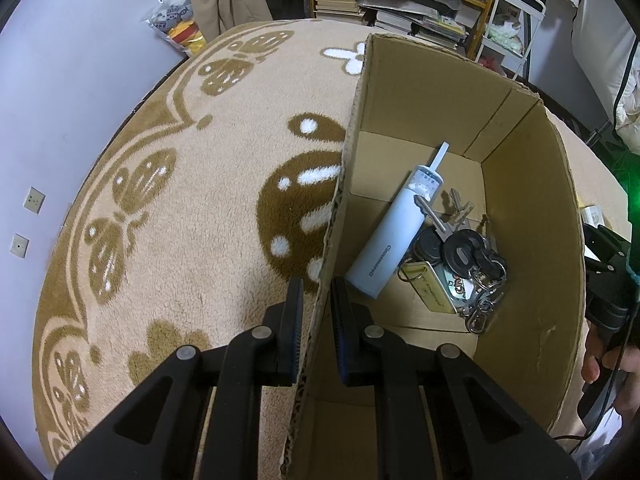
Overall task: Organize rigid objects
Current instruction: 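Move the right tool back to the pile and grasp the white square charger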
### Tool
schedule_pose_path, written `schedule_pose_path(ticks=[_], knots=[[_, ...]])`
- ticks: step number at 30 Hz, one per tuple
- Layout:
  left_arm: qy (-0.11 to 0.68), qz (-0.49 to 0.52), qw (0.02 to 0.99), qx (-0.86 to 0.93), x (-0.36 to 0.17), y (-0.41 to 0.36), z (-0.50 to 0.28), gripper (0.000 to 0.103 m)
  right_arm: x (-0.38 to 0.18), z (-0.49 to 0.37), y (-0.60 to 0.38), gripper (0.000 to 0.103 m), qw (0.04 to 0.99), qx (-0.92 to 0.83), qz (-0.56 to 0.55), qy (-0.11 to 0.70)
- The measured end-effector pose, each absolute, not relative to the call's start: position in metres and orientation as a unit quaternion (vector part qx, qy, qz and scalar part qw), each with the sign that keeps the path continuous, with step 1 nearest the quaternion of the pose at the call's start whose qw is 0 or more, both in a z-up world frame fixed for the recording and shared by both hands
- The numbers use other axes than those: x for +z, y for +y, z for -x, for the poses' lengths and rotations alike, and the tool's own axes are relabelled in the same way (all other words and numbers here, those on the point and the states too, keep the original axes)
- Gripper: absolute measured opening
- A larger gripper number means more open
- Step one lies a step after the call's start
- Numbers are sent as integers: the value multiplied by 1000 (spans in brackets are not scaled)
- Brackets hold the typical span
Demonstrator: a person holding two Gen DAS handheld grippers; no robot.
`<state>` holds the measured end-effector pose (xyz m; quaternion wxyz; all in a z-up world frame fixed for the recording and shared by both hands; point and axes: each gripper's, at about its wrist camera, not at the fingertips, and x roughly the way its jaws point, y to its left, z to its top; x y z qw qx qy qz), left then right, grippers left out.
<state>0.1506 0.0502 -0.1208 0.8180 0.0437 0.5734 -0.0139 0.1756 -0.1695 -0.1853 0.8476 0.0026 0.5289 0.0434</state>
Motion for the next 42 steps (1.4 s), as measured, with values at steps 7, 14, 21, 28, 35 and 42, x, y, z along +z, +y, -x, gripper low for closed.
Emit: schedule_pose_path(ticks=[7,14,21,28,35,42], knots=[[573,-45,818,-15,-120,50,-151,12,-188,-172,-162,65,844,47,21,534],[573,-45,818,-15,-120,51,-150,12,-191,-162,-155,65,852,36,51,519],[574,-45,818,-15,-121,51,-150,12,-167,-156,-148,7,875,28,44,480],[574,-44,818,-16,-121,52,-150,12,-173,-160,-142,6,863,43,37,503],[575,-41,817,-17,-122,52,-149,12,-178,-171,-150,23,855,27,23,517],[576,-42,816,-17,-123,52,-150,13,-182,-178,-169,46,855,19,-13,519]])
